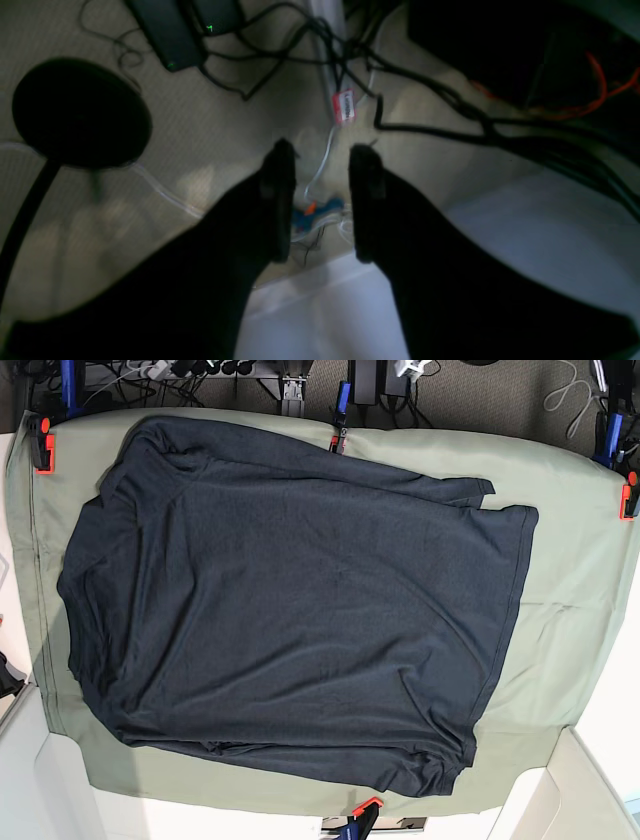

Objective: Fold the T-shirt properly

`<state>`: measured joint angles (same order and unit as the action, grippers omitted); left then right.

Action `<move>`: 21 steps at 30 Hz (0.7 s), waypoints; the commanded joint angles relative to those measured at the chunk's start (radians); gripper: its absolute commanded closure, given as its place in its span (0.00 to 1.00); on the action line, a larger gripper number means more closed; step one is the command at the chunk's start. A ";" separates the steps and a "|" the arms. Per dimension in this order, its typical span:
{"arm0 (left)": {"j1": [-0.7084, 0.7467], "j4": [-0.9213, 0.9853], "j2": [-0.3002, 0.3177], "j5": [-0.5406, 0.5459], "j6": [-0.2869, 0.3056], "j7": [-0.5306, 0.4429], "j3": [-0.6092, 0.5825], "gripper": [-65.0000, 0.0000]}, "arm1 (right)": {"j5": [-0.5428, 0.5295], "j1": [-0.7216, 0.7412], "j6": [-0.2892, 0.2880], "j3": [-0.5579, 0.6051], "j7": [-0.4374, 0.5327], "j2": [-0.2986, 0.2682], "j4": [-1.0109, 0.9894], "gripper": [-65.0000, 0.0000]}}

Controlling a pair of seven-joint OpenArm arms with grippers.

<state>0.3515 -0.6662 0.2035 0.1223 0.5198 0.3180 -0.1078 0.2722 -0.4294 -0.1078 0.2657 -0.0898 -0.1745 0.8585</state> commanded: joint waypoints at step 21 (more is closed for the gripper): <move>0.557 -1.032 0.109 0.484 0.178 0.196 0.529 0.51 | -0.340 -0.487 0.000 -0.273 -0.122 -0.199 1.017 0.58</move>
<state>0.8940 -1.6867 0.3027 0.6022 0.6861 0.5278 0.4149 -0.0662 -0.9039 -0.1051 -0.0074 -0.2348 -0.3683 1.8637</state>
